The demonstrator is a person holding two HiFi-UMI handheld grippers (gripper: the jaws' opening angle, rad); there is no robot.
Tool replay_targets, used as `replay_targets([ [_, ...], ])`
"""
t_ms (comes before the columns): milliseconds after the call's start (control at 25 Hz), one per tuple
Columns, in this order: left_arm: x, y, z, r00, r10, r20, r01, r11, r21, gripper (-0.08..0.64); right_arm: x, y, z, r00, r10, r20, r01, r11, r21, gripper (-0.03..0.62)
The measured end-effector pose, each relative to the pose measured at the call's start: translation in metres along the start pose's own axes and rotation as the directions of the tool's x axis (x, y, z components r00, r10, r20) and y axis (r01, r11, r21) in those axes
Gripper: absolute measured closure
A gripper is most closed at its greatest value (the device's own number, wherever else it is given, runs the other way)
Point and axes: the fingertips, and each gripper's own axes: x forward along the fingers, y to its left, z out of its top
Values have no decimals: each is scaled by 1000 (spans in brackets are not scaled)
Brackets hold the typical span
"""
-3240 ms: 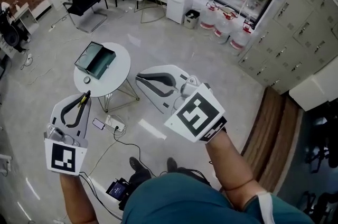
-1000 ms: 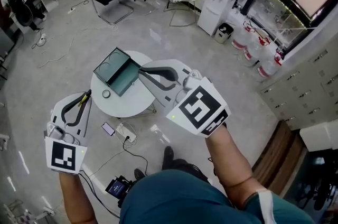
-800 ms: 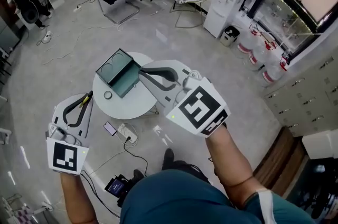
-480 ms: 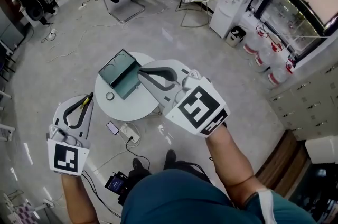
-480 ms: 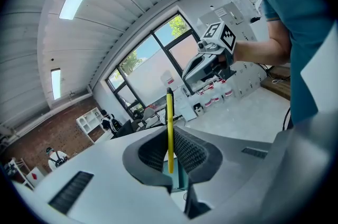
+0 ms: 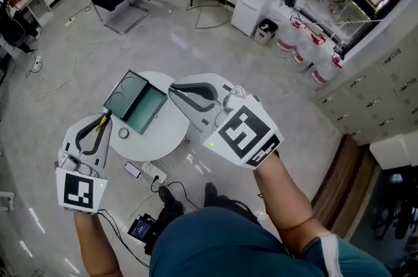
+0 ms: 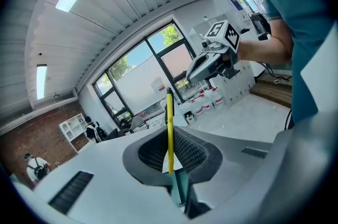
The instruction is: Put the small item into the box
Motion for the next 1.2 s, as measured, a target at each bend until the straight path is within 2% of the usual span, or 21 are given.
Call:
replay_targets([
  [80, 2, 7, -17, 999, -35, 28, 34, 999, 11, 522, 14, 9, -3, 999, -33, -18, 33, 999, 7, 552],
  [320, 1, 66, -42, 990, -125, 69, 125, 992, 16, 522, 60, 11, 33, 991, -117, -57, 119, 992, 30, 554],
  [760, 4, 103, -94, 963, -242, 120, 239, 970, 37, 522, 105, 34, 41, 964, -234, -128, 241, 969, 46, 552],
  [920, 26, 103, -107, 960, -258, 107, 257, 966, 23, 522, 111, 25, 28, 961, -234, -149, 245, 968, 56, 552],
  [1200, 87, 106, -132, 963, -266, 41, 267, 964, -4, 522, 139, -22, -9, 969, -186, -161, 199, 977, 74, 552],
])
